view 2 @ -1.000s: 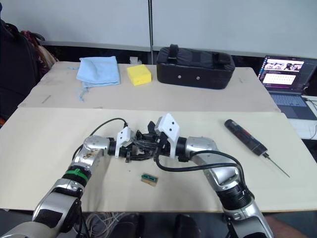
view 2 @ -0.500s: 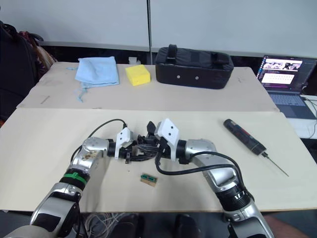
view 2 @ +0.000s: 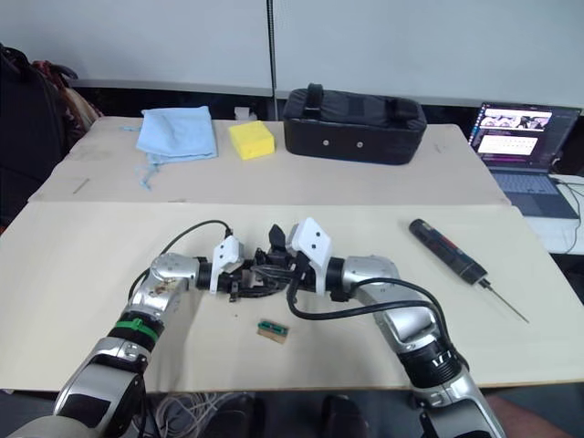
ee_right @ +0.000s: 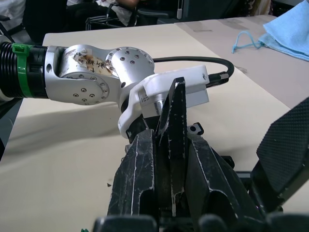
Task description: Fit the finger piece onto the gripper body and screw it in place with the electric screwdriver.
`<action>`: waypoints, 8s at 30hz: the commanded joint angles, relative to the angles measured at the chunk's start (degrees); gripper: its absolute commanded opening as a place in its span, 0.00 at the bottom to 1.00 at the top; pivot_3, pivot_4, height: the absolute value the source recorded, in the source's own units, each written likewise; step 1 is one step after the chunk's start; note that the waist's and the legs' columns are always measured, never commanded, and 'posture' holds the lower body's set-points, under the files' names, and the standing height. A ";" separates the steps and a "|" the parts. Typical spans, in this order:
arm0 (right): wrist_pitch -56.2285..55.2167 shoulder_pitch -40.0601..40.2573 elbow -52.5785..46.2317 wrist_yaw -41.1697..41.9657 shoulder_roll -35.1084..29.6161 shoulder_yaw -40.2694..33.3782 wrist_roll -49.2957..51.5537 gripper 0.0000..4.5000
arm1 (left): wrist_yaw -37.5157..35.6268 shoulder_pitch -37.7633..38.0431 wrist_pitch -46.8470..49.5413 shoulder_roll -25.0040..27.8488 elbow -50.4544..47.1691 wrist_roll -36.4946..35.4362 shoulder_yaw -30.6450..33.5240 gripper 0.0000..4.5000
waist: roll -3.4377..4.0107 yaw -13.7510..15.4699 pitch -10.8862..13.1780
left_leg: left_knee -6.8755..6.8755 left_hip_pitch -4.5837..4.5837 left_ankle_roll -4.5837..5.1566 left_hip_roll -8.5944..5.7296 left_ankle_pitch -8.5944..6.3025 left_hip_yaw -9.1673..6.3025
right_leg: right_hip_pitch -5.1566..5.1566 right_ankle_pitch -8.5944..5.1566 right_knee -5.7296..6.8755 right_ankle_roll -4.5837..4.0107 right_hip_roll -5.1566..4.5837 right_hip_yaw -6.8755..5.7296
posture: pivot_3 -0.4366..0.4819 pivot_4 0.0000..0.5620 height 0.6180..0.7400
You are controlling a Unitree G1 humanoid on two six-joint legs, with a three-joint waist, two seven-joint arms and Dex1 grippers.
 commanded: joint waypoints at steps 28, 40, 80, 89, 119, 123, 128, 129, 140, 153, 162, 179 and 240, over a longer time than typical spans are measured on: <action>-1.73 -1.60 -0.91 1.04 1.84 -2.15 0.83 0.08 | -0.22 1.13 2.04 0.39 -1.38 0.41 -1.40 0.50 | 0.00 -0.45 0.00 | -0.17 0.48 -0.01 0.05 -0.01 -0.01 | 0.48 -0.05 -0.17 -0.02 0.00 -0.03 | 0.48 0.27 1.00; -2.13 0.12 3.54 1.77 2.66 -0.63 -0.97 0.08 | -0.31 1.65 2.26 0.69 -1.67 0.61 -1.81 0.50 | 0.01 -0.49 0.00 | -0.18 0.49 -0.02 0.05 -0.01 -0.01 | 0.48 -0.05 -0.18 -0.02 0.00 -0.04 | 0.48 0.27 1.00; -1.25 -0.74 6.60 0.62 4.02 -0.76 -0.98 0.08 | -0.01 2.80 3.47 0.81 -3.32 0.04 -1.90 0.50 | 0.12 -0.62 -0.11 | -0.28 0.65 -0.03 0.10 -0.02 -0.01 | 0.54 -0.32 -0.17 -0.42 0.00 -0.04 | 0.48 0.27 1.00; -9.25 -0.26 5.27 3.37 5.20 -3.63 0.92 0.77 | 0.28 3.26 4.12 1.20 -3.84 -0.27 -1.54 0.50 | 0.11 -0.60 -0.10 | -0.33 0.48 -0.02 0.09 -0.02 0.00 | 0.39 -0.29 -0.19 -0.34 0.00 -0.04 | 0.48 0.27 1.00; -9.96 26.03 -15.62 1.29 -10.47 -37.10 15.23 1.00 | -11.15 10.85 8.80 19.31 -17.24 -18.10 15.42 0.99 | 0.08 0.79 -0.04 | -0.62 0.22 -0.06 0.12 -0.03 0.03 | -0.04 -0.52 -0.21 -0.51 -0.16 -0.13 | 0.48 0.27 1.00; -14.16 40.51 -15.27 2.54 -12.12 -50.67 13.67 1.00 | -14.39 14.63 14.25 22.92 -26.81 -22.91 16.63 0.99 | 0.08 1.10 -0.04 | -0.61 0.03 -0.06 0.01 -0.04 0.19 | -0.19 -0.55 -0.28 -0.44 -0.30 0.02 | 0.48 0.27 1.00; -20.37 54.75 -10.45 0.64 -7.33 -65.91 12.44 1.00 | -13.31 11.48 19.09 24.07 -30.30 -26.88 17.89 0.99 | 0.10 1.22 -0.04 | -0.61 0.28 -0.07 0.07 -0.04 0.24 | -0.06 -0.55 -0.22 -0.45 -0.15 0.04 | 0.48 0.27 1.00; -21.28 56.51 -9.61 0.45 -6.22 -66.94 12.42 1.00 | -12.20 10.00 19.79 23.25 -30.81 -27.89 18.28 0.99 | 0.10 1.15 -0.03 | -0.62 0.40 -0.16 0.12 -0.09 0.23 | 0.05 -0.56 -0.22 -0.46 -0.14 0.02 | 0.48 0.27 1.00; -17.08 59.16 -0.02 -1.38 -11.00 -68.02 14.09 1.00 | -4.20 1.65 33.69 20.87 -40.97 -37.79 18.54 0.99 | 0.31 -2.03 -0.01 | -0.90 1.05 -0.40 0.00 -0.25 0.11 | 0.54 -0.57 -0.36 -0.45 -0.22 0.63 | 0.48 0.27 1.00; -9.40 2.04 49.57 10.30 -37.62 -30.28 -4.30 1.00 | -4.33 4.09 35.20 20.77 -42.11 -37.22 16.67 0.99 | 0.01 -1.70 0.30 | -1.11 1.21 -0.06 -0.08 -0.04 0.22 | 0.59 -0.61 -0.43 -0.57 0.39 0.82 | 0.48 0.27 1.00; -18.52 -16.65 75.04 13.74 -33.02 -16.02 -17.96 1.00 | -2.26 9.26 36.17 22.26 -47.31 -38.39 18.87 0.99 | -0.01 -1.65 0.28 | -1.27 0.72 0.12 -0.10 -0.19 0.24 | 0.48 -0.27 -1.09 -0.15 0.48 0.94 | 0.48 0.27 1.00; -30.63 -15.49 71.78 22.81 -32.55 -21.75 -13.86 0.42 | -2.93 13.87 32.64 23.77 -48.39 -36.93 19.97 1.00 | 0.01 -2.07 0.29 | -1.18 1.07 0.07 -0.19 -0.08 0.58 | 0.53 -0.10 -0.88 0.18 0.58 1.70 | 0.48 0.27 1.00; 33.59 -16.17 2.78 22.50 -39.53 23.06 -22.02 0.99 | -8.67 24.97 24.75 25.45 -49.27 -31.54 16.20 1.00 | 0.03 -0.57 0.24 | -0.73 0.48 -0.01 0.02 -0.04 0.99 | -0.44 -0.19 -0.34 -0.25 0.64 2.00 | 0.48 0.27 1.00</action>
